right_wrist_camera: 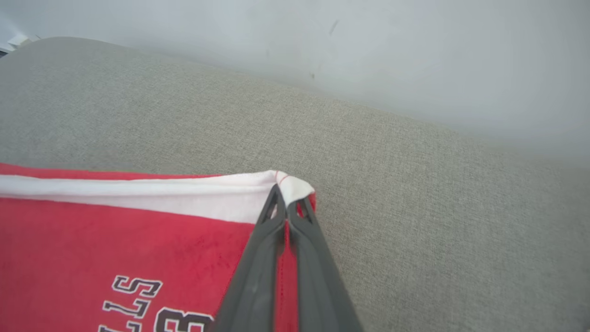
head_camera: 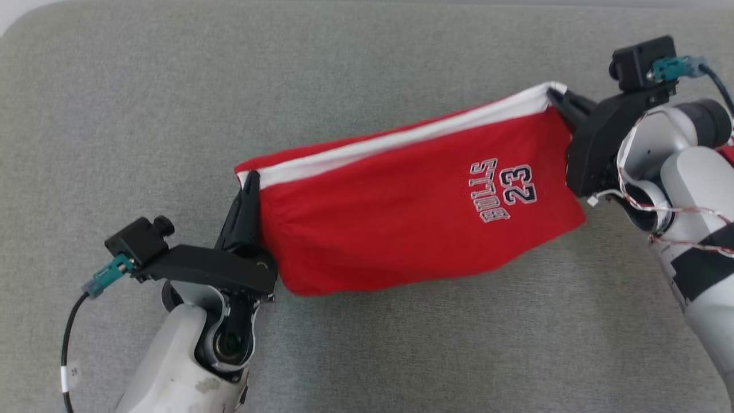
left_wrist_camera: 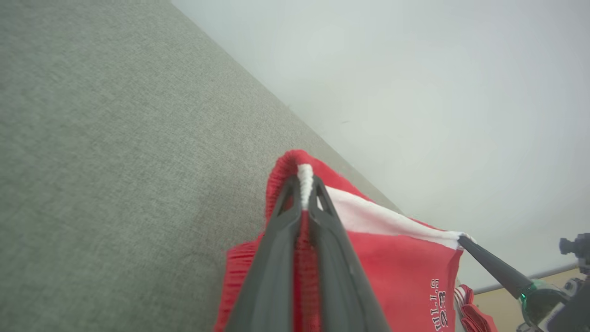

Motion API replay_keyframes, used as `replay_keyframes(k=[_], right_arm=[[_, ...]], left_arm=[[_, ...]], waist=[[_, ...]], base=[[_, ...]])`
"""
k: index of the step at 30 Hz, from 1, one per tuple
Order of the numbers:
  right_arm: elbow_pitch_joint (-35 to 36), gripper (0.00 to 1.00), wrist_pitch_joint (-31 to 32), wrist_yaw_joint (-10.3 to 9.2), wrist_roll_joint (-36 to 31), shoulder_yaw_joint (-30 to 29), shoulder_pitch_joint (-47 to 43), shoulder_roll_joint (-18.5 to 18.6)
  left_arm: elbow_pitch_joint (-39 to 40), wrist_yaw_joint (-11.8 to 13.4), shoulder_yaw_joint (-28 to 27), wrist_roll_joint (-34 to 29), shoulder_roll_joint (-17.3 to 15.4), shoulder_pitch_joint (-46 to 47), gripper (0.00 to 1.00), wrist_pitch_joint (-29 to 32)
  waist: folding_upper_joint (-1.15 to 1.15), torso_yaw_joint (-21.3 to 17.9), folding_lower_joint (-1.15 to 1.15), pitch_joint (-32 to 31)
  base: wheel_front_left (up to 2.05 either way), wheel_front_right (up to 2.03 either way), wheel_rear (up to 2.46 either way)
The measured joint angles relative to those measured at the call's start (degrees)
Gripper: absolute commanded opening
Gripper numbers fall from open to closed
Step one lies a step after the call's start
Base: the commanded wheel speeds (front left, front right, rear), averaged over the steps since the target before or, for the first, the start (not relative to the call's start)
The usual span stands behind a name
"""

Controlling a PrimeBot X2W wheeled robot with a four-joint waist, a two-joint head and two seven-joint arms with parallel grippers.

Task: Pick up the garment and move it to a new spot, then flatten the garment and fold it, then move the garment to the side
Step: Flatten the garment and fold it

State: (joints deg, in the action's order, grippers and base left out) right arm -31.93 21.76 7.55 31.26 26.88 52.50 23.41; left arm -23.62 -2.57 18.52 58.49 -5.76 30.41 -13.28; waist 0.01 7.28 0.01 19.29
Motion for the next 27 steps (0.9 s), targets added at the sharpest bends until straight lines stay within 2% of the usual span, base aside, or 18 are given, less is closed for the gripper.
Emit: replay_keyframes(k=[6, 7, 8, 9, 10, 19, 22, 27], right_arm=[[-7.4, 0.0, -4.4, 0.0, 0.4, 0.5, 4.2, -2.6], [-8.5, 0.0, -4.8, 0.0, 0.4, 0.9, 4.6, -2.9], [-9.3, 0.48, -5.1, 0.0, 0.4, 1.4, 5.1, -3.1], [-10.2, 1.0, -5.5, 0.0, 0.3, 1.6, 5.7, -3.2], [-11.0, 1.0, -6.4, 0.0, 0.4, 1.6, 6.1, -3.4], [-13.7, 1.0, -9.0, 0.0, 4.3, 4.9, 7.1, -3.8], [-14.1, 1.0, -8.3, 0.0, 7.0, 5.2, 6.2, -3.2], [-14.8, 1.0, -6.3, 0.0, 10.6, 5.5, 2.5, -2.1]], left_arm=[[-3.4, -1.5, -0.3, 0.7, 1.2, 3.0, 0.0, -0.7], [-3.9, -1.5, -0.3, 0.7, 1.3, 3.5, 0.09, -0.8], [-4.4, -1.6, -0.3, 0.7, 1.4, 3.9, 0.45, -0.9], [-4.9, -1.8, -0.4, 0.7, 1.5, 4.3, 0.91, -0.9], [-5.2, -1.9, -0.4, 0.7, 1.6, 4.7, 1.0, -1.0], [-6.1, -2.6, -2.7, -3.4, 1.6, 4.2, 1.0, -1.7], [-3.6, -2.4, -5.6, -8.5, 0.6, 1.8, 1.0, -1.8], [2.8, -0.9, -10.1, -21.4, -0.6, -4.3, 1.0, -1.8]], waist=[[0.0, 1.5, 0.0, 1.9], [0.0, 1.7, 0.0, 2.2], [0.0, 1.9, 0.0, 2.4], [0.0, 2.0, -0.01, 2.5], [0.0, 2.1, 0.0, 2.6], [0.0, 1.8, -0.01, 0.3], [0.0, 1.5, -0.02, -1.3], [-0.01, 1.2, -0.02, -4.0]], base=[[0.0, 0.0, 0.0], [0.0, 0.0, 0.0], [0.0, 0.0, 0.0], [0.0, 0.0, 0.0], [0.0, 0.0, 0.0], [0.0, 0.0, 0.0], [0.0, 0.0, 0.0], [0.0, 0.0, 0.0]])
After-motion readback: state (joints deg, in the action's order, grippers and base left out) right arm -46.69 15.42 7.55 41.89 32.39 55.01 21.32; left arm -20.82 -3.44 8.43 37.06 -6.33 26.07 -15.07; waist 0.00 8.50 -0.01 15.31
